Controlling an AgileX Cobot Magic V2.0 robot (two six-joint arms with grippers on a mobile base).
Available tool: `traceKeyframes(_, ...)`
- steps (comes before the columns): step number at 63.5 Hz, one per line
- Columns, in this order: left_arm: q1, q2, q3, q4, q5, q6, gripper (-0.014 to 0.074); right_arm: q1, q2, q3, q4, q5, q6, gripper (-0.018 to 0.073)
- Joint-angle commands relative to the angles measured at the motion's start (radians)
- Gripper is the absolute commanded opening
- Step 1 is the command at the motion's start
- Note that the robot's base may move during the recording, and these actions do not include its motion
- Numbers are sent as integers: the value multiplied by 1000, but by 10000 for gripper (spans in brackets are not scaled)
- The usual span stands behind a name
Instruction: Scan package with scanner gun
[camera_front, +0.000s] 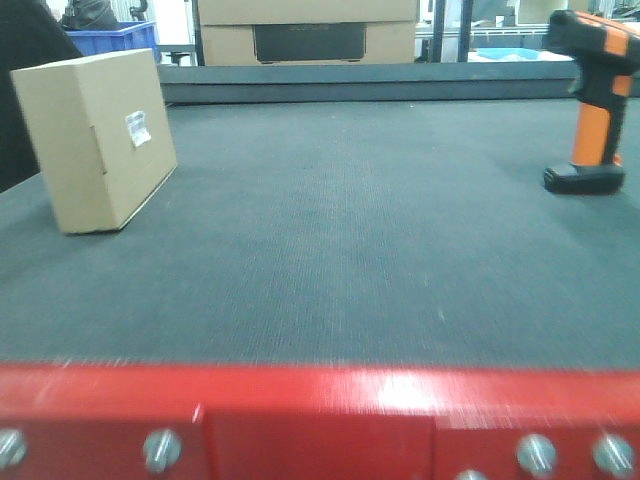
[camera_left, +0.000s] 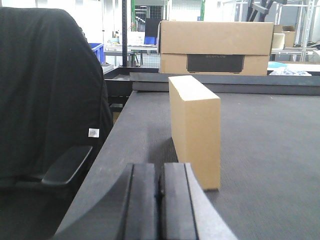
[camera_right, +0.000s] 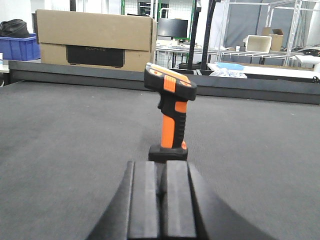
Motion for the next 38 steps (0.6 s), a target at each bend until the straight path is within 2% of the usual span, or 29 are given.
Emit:
traceKeyframes(1,-4,-4,-2,-5,-19,-9,-102,1,-3,0,-7,-20,-2,-162)
traceKeyframes(38,-4,-4,-2,-5,-19,-9,-102,1,-3,0,-7,-20,-2,-162)
